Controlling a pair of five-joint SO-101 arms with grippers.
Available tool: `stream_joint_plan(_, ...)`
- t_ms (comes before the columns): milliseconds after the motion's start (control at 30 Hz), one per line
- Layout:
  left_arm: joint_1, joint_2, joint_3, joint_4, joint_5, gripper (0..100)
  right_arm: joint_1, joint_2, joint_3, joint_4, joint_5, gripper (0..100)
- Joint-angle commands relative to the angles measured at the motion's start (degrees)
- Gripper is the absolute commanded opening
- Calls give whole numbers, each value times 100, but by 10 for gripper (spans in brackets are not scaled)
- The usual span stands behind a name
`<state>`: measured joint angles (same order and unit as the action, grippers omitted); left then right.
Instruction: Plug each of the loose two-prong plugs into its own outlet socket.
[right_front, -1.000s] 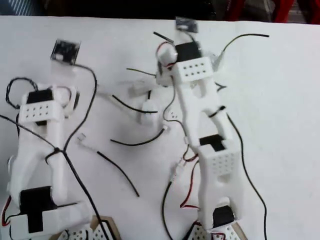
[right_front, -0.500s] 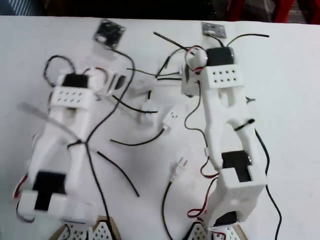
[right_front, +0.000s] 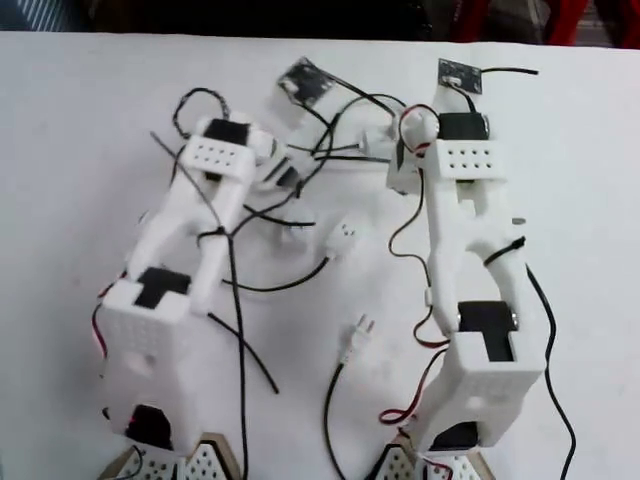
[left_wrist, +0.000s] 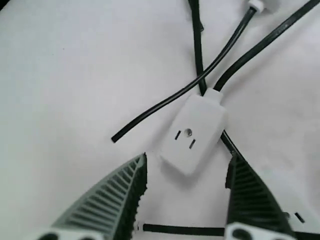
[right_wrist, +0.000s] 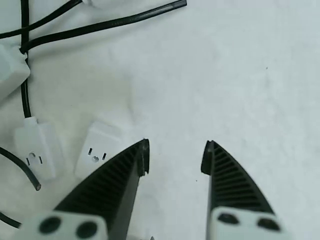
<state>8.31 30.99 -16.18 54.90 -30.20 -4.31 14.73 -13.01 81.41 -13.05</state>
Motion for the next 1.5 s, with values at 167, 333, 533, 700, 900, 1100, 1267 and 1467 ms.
stream_joint_plan(167, 189, 743, -853, 0, -615, 256, 92, -110, -35, -31, 35, 170)
stream_joint_plan(333, 207, 1042, -993, -9, -844, 255, 84, -110, -18, -31, 35, 170)
stream_joint_plan(533, 189, 1525, -1029, -167, -853, 255, 84, -110, -9, 22, 35, 170)
stream_joint_plan(700, 171, 1719, -1029, -352, -853, 148, 84, -110, -9, 22, 35, 170)
stream_joint_plan(900, 180, 1446, -993, -273, -844, 27, 84, -110, -9, 22, 35, 170)
stream_joint_plan(1100, 233, 734, -993, 774, -809, 22, 84, -110, -9, 22, 35, 170)
stream_joint_plan(1267, 233, 48, -985, 1591, -800, 22, 84, -110, -9, 22, 35, 170)
stream_joint_plan(1467, 330, -919, -976, 2725, -791, 22, 84, -84, -9, 22, 35, 170)
